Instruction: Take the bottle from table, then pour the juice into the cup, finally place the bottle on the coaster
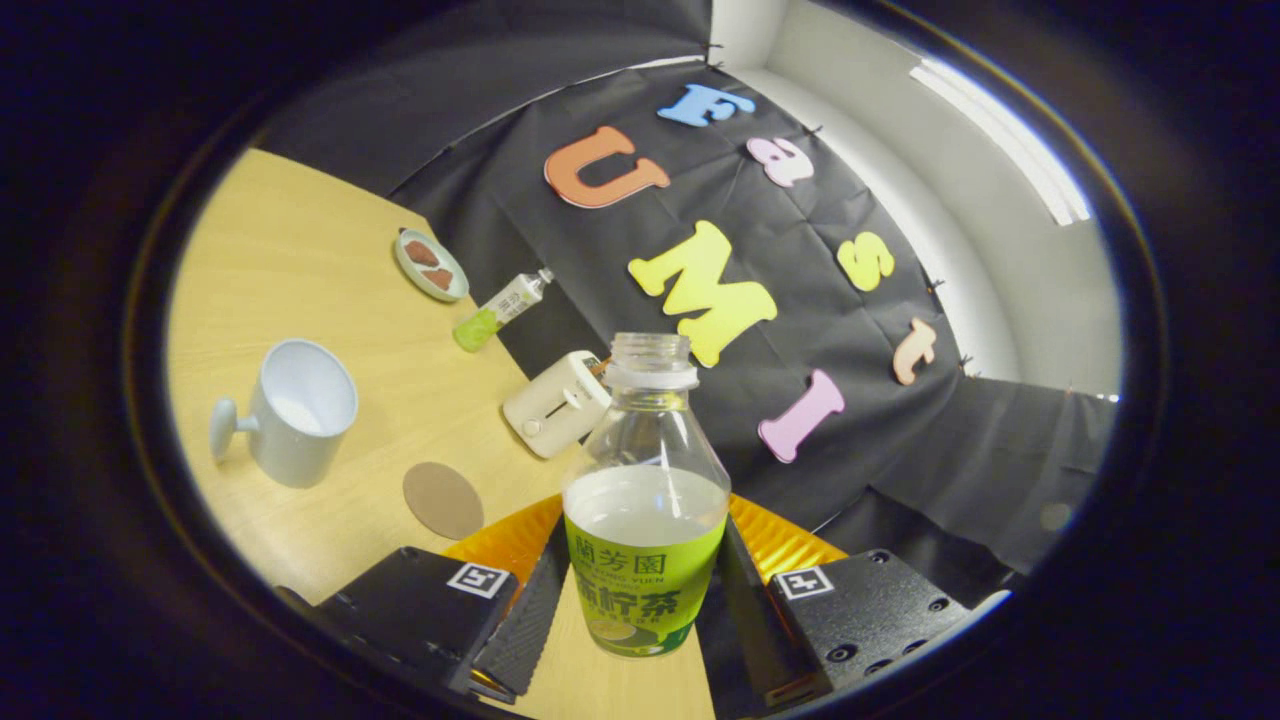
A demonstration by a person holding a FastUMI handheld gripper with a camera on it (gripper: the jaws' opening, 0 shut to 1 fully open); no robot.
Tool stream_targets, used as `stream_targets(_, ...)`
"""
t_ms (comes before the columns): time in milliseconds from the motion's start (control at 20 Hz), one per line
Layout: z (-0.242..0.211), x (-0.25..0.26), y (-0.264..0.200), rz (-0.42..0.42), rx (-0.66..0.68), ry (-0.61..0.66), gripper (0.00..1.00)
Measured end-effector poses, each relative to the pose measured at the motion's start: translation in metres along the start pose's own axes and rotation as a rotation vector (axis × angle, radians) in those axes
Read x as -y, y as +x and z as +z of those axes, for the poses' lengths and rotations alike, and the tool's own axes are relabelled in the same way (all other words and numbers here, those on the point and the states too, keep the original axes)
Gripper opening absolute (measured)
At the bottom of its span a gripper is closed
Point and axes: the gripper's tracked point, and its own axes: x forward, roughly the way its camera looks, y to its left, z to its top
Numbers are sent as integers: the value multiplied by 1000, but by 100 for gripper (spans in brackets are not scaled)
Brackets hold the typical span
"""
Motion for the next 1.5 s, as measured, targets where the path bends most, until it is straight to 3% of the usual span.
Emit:
stream_targets(850, 35, -31, 0, -130, 33, -545, 82)
stream_targets(1500, 39, -27, -3, -142, -13, -753, 82)
